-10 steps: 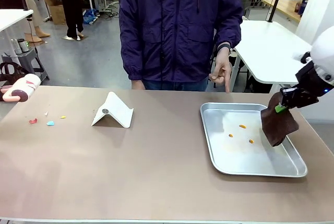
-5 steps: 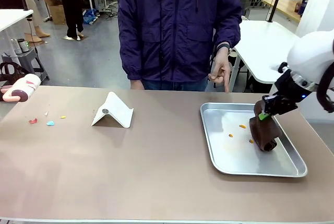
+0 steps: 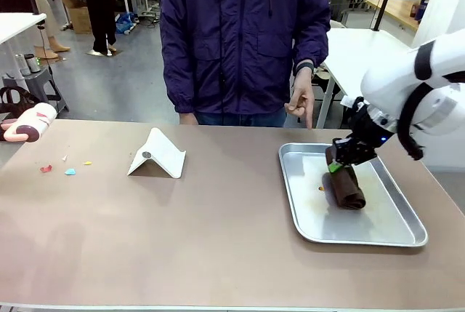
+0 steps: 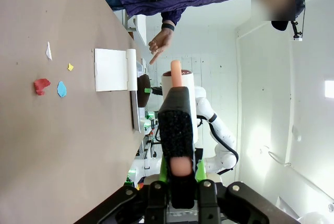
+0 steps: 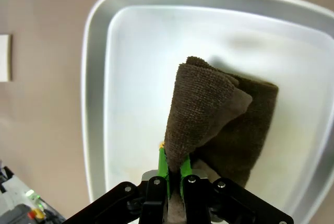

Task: Clean the surface of the table.
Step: If a person points to the right, clean the right side of the table with your right hand, and if they point to the left, clean the left side with your left hand.

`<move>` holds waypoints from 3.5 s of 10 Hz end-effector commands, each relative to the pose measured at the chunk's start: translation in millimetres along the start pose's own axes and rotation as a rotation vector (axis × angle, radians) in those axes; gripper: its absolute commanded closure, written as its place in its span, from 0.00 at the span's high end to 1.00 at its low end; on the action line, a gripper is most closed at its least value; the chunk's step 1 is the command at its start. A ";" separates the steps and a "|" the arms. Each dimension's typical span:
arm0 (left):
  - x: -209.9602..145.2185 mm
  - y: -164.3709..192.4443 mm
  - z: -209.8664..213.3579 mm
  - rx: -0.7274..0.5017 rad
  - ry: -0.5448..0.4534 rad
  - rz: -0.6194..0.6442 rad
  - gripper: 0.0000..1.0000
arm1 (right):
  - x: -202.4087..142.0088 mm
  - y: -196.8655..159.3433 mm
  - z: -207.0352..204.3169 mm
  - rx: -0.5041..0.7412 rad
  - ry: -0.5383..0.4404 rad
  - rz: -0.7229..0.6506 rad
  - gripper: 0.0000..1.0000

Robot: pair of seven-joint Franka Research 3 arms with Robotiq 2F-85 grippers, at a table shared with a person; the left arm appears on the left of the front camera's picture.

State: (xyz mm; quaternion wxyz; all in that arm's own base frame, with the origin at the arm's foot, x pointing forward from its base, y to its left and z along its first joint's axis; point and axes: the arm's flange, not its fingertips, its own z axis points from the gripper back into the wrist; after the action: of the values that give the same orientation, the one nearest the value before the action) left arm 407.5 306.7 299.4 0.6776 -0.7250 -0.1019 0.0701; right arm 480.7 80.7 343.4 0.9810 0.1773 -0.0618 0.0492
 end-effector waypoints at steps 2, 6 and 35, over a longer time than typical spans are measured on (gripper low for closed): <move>-5.2 -5.1 -2.1 -0.004 0.003 0.006 0.00 | 14.6 12.1 -19.2 0.094 -0.014 0.020 0.09; -5.2 -5.1 -2.1 -0.004 0.003 0.006 0.00 | 13.0 29.7 -23.3 0.145 0.010 0.080 0.09; -5.2 -5.1 -2.1 -0.004 0.003 0.006 0.00 | -54.6 -151.8 47.7 0.827 -0.263 -0.083 0.09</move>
State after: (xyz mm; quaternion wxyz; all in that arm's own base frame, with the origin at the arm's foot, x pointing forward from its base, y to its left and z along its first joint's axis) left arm 407.5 306.7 299.7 0.6776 -0.7249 -0.1021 0.0699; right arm 441.3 -75.8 344.0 0.8356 0.5247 -0.1623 -0.0041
